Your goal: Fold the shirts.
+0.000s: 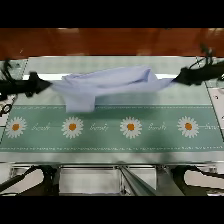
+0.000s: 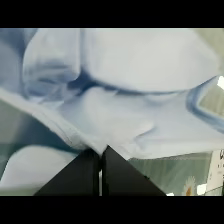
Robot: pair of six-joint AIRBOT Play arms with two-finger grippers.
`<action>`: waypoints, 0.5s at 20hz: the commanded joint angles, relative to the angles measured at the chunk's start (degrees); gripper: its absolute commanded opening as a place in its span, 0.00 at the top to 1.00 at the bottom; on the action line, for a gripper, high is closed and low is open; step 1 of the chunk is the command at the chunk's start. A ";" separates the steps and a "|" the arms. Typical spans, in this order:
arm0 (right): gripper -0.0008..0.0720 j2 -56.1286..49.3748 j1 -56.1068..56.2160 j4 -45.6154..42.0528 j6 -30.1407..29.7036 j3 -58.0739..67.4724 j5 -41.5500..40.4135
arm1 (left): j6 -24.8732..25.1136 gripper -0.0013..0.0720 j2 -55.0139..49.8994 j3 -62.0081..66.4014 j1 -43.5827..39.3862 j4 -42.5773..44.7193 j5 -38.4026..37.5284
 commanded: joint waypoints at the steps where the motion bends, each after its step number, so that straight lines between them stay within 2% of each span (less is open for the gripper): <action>1: 0.96 3.93 1.07 -5.25 8.46 19.91 -0.39 | -3.13 0.96 5.16 15.82 -3.74 -5.07 6.38; 4: 0.96 6.19 1.18 -5.49 10.38 36.48 5.53 | -4.15 0.96 7.32 31.45 -4.79 -4.59 5.05; 7: 0.96 15.32 1.18 -7.48 10.82 38.80 1.36 | -5.90 0.96 12.09 42.27 -2.69 -0.31 5.03; 10: 0.96 24.70 1.20 -13.38 11.96 38.80 2.43 | -7.69 0.96 20.00 46.07 1.03 6.86 4.96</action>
